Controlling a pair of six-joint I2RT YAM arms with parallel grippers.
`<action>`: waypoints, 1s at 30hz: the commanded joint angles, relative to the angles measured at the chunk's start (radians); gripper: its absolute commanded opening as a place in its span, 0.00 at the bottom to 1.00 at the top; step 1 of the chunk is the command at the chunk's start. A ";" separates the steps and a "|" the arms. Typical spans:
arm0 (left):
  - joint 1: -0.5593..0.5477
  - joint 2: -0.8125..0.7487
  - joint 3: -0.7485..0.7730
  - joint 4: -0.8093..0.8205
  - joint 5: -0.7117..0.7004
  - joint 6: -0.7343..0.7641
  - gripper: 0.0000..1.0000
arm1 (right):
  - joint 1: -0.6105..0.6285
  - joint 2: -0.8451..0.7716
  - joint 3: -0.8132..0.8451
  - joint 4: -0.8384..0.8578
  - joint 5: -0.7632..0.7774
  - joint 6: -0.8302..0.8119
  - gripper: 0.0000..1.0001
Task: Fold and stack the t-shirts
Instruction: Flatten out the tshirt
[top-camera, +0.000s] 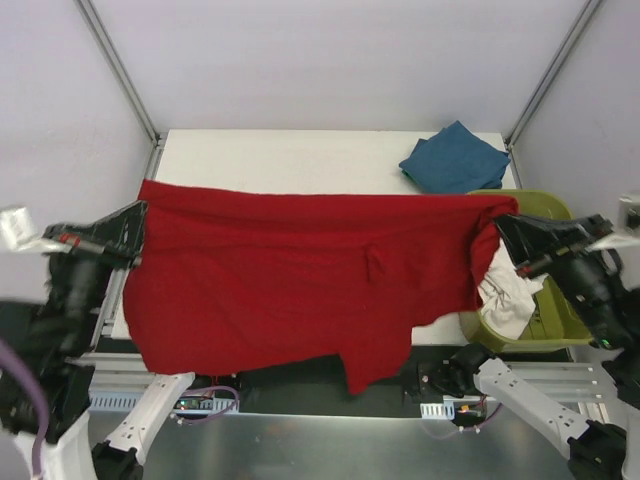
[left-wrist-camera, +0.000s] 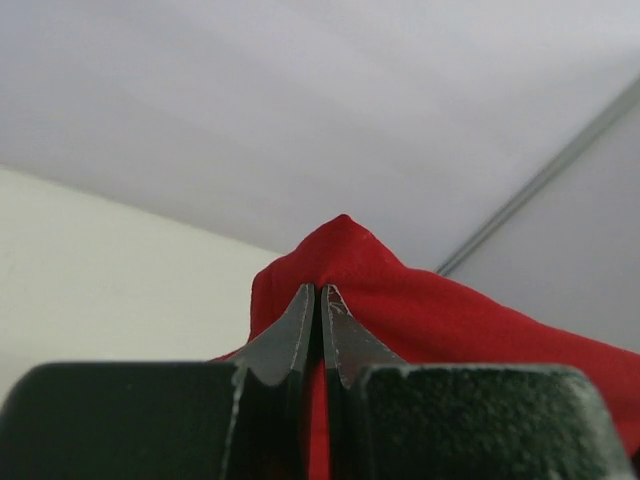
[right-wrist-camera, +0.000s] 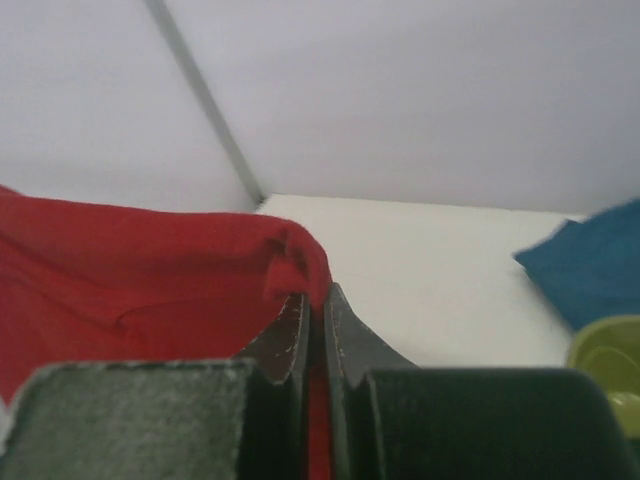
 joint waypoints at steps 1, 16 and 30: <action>0.001 0.220 -0.143 -0.001 -0.206 -0.034 0.00 | 0.000 0.182 -0.086 0.036 0.314 -0.039 0.01; 0.141 1.259 0.135 -0.226 -0.356 -0.033 0.99 | -0.177 1.276 0.318 -0.030 0.457 -0.232 0.89; 0.095 0.573 -0.782 -0.006 0.086 -0.209 0.99 | -0.039 0.647 -0.639 0.269 -0.013 0.205 0.97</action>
